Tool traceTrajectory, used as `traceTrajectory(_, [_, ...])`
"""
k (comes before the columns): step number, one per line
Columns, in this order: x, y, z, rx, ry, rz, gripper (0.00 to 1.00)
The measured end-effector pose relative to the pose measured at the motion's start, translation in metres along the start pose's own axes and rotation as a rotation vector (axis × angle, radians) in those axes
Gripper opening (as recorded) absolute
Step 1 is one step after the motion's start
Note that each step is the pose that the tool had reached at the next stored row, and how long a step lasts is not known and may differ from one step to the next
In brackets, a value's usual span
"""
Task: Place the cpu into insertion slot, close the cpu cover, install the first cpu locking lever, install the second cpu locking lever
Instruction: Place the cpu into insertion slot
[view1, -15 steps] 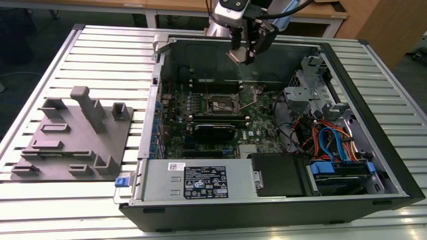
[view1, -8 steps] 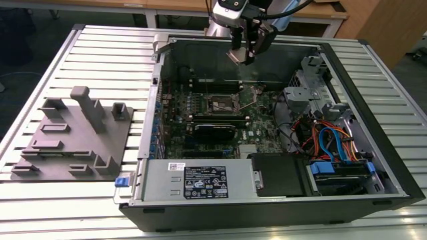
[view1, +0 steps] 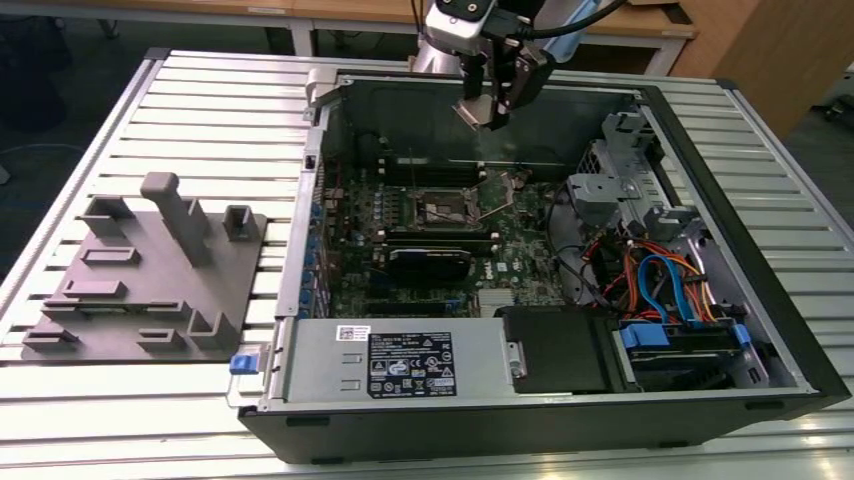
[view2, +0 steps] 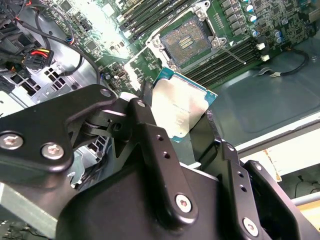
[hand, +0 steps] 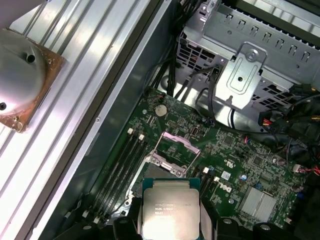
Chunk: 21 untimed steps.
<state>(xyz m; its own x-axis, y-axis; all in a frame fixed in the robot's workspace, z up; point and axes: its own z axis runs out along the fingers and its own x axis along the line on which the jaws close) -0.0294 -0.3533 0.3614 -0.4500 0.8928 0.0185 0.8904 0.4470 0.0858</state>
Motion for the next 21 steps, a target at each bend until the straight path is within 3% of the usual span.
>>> traceTrajectory(6, [0.0000,0.0000,0.0002,-0.0006,-0.0024,0.028,0.54])
traceTrajectory(12, [0.0000,-0.0001,0.0014,-0.0019,-0.0092,0.107,0.54])
traceTrajectory(17, [0.0003,-0.0008,0.0016,-0.0021,-0.0096,0.112,0.54])
traceTrajectory(21, [0.0004,-0.0009,0.0025,-0.0026,-0.0132,0.147,0.54])
